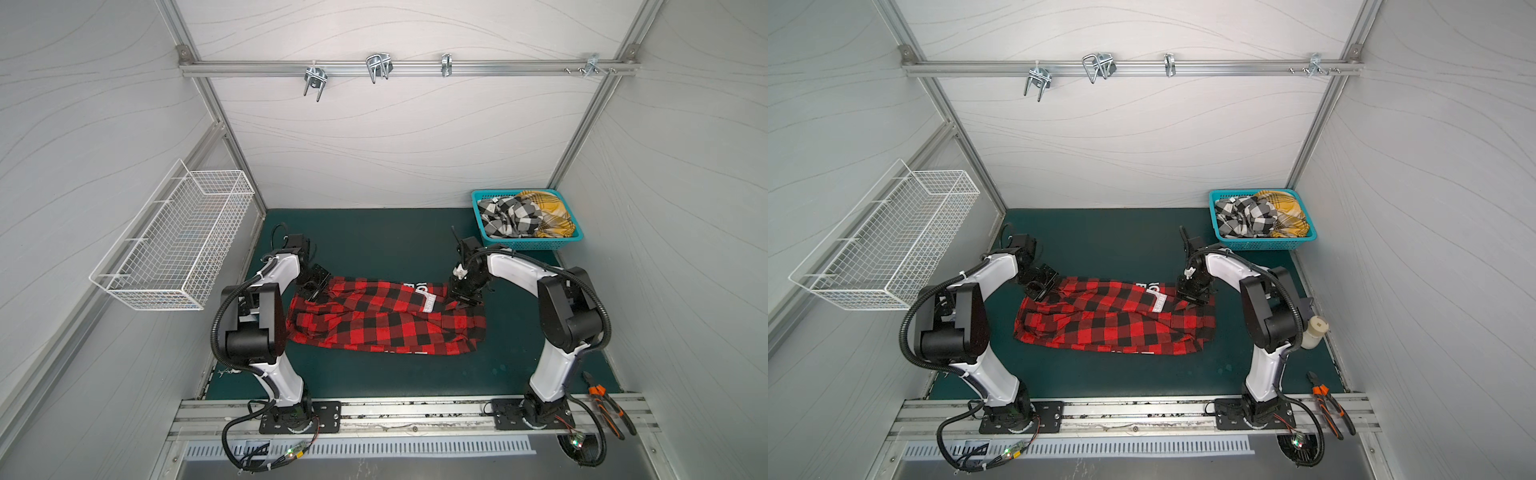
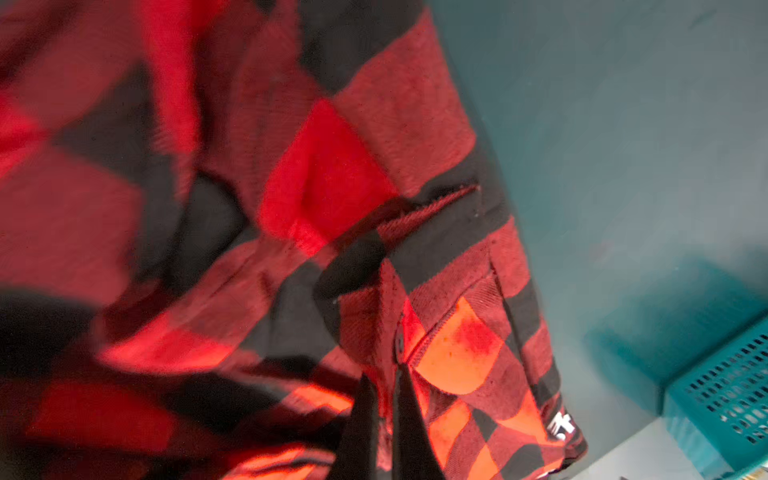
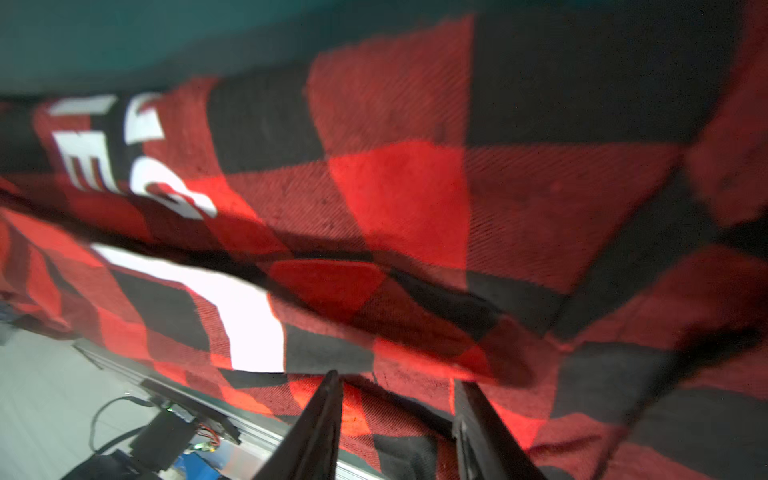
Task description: Fold and stack the long sleeve shirts
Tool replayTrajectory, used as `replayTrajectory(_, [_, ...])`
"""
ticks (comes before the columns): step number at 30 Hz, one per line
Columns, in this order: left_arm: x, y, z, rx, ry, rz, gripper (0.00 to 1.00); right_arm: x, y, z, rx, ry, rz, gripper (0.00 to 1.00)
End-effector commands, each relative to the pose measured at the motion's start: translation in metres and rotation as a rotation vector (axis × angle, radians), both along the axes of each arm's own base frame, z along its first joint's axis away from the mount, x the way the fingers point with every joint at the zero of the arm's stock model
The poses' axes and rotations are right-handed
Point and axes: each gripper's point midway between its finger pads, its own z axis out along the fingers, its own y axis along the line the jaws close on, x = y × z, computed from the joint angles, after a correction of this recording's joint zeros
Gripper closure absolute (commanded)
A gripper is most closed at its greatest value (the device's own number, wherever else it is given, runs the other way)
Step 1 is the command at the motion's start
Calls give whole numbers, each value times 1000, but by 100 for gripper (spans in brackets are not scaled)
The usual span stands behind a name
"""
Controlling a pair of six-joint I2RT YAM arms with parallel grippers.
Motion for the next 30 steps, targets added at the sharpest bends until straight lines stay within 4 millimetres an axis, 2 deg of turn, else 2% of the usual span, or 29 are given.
replayTrajectory(1, [-19,14,29,108,-8,-39,100,-1,6,-1,38,29,-15,55])
replayTrajectory(4, [-32,19,39,147,-22,-46,100,-1,5,-12,33,55,-30,56])
replayTrajectory(7, [-39,32,38,227,-19,-59,100,-2,7,-18,47,79,-41,56])
replayTrajectory(10, [-36,39,23,254,15,-82,100,-3,9,-18,53,85,-37,56])
replayTrajectory(13, [-35,46,-5,267,84,-80,100,-4,8,-16,47,84,-26,56])
replayTrajectory(15, [-35,47,-18,259,123,-70,100,-5,5,-9,36,70,-20,55])
replayTrajectory(17, [-35,45,-22,244,143,-64,100,-11,0,2,12,50,0,54])
replayTrajectory(20, [-27,43,-4,237,100,-59,67,-37,-10,26,-68,7,71,50])
replayTrajectory(23, [-12,43,27,268,-1,-88,51,-82,-14,42,-121,-14,150,48])
replayTrajectory(25, [-1,42,39,283,-34,-125,49,-113,-9,42,-120,10,185,48])
replayTrajectory(27, [11,36,40,270,-31,-167,55,-136,1,37,-99,47,191,51])
replayTrajectory(30, [24,28,25,224,-15,-191,67,-147,22,23,-32,96,172,54])
